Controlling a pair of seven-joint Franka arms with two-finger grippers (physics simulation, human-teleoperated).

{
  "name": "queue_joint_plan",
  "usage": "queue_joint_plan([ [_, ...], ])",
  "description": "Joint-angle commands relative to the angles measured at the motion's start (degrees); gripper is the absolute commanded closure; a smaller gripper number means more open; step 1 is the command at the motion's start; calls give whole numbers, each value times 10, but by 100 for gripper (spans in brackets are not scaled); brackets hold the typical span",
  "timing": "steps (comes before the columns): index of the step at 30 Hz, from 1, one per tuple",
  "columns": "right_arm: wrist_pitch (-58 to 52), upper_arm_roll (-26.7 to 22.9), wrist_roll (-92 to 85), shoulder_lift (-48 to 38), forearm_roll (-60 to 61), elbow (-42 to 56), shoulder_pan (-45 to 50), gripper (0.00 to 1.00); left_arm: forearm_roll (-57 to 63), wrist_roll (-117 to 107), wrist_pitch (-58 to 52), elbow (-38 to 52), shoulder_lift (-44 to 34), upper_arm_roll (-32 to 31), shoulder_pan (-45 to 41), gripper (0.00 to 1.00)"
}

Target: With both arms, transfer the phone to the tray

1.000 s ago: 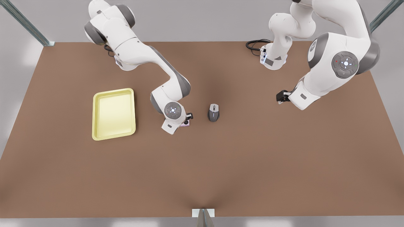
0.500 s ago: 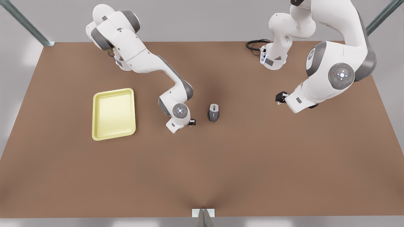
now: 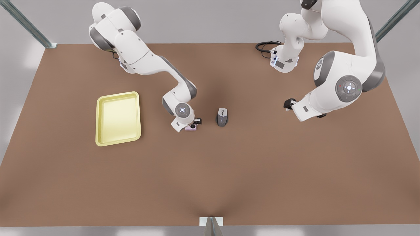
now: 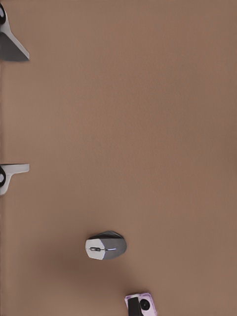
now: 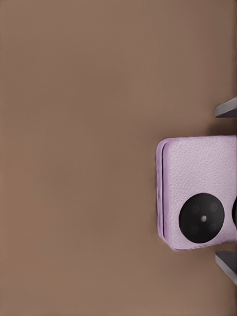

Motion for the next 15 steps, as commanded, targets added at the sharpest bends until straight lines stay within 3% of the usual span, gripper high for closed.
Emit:
queue_joint_plan([
  [1, 29, 4, -104, -1, 3, 4, -2, 0, 0, 38, 2, 1, 0, 0, 0, 0],
  [15, 0, -6, -38, 3, -24, -1, 12, 0, 0, 38, 6, 1, 4, -1, 0, 0],
])
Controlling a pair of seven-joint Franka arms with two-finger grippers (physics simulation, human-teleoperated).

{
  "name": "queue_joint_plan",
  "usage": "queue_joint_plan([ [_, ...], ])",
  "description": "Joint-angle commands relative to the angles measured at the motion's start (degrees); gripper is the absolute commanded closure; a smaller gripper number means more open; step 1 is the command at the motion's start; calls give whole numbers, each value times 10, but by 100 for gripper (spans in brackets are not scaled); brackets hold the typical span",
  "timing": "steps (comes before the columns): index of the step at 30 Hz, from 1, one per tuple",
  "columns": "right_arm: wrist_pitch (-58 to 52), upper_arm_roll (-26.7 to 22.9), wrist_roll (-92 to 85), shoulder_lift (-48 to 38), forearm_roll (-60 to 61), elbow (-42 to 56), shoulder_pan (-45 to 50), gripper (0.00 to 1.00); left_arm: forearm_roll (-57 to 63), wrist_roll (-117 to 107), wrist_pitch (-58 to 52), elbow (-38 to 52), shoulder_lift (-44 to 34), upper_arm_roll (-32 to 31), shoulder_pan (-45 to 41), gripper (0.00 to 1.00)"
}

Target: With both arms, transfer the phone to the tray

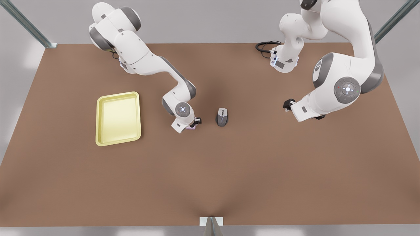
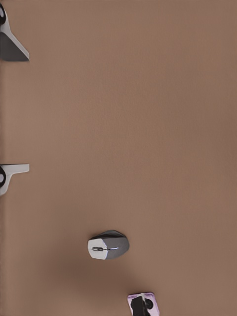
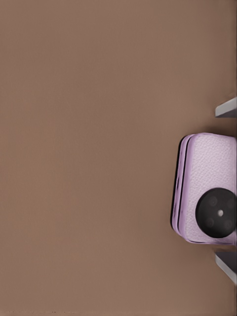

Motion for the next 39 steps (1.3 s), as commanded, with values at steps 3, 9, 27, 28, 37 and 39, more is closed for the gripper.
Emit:
queue_joint_plan([
  [3, 1, 0, 8, 2, 0, 1, 4, 10, 0, 17, 0, 0, 0, 0, 0, 0],
  [9, 4, -1, 12, 5, 0, 0, 3, 10, 0, 16, 0, 0, 1, 0, 0, 0],
  [27, -47, -21, -507, -264, 3, -247, -406, 20, -8, 9, -2, 58, -5, 42, 2, 0],
  [28, -46, -21, -546, -262, 3, -259, -431, 20, -7, 9, -1, 59, -9, 50, 2, 0],
  [37, -190, -1, -559, -243, 25, -94, -464, 0, 13, -9, 36, 0, -61, 49, 6, 0],
  [39, -370, 32, -463, -253, 11, 96, -445, 0, 13, -9, 31, 1, -63, 49, 6, 0],
])
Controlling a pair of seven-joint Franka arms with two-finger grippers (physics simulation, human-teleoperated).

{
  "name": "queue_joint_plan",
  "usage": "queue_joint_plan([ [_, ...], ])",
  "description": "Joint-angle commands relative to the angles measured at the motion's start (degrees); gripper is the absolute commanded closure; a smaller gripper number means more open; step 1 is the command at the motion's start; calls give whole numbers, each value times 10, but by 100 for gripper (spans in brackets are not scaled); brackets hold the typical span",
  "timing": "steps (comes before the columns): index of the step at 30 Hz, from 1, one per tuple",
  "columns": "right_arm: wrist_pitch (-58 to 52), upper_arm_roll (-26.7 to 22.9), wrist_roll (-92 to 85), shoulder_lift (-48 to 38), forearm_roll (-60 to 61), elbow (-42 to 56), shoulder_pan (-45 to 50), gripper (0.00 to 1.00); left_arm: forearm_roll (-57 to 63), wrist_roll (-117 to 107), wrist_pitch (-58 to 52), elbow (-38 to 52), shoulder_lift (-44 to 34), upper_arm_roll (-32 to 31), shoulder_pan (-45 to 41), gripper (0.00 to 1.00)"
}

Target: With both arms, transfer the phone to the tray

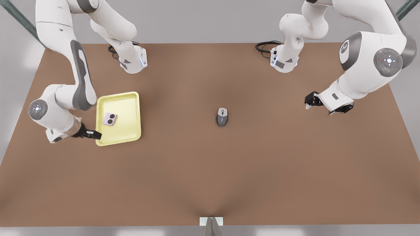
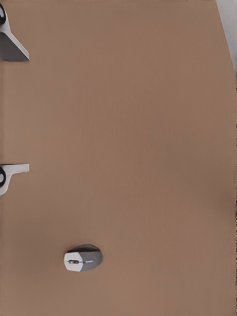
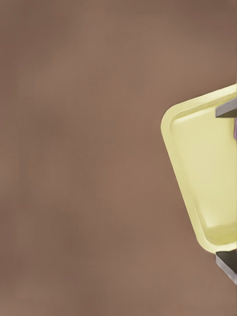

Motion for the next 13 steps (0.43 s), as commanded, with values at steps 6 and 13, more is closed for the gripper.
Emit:
queue_joint_plan([
  [6, -339, -152, -56, -9, 14, 229, 173, 0, 2, -41, -1, 5, 1, 0, 0, 0],
  [13, -301, -175, -58, -27, 20, 171, 202, 0, 2, -40, -14, 14, 13, 0, 0, 0],
])
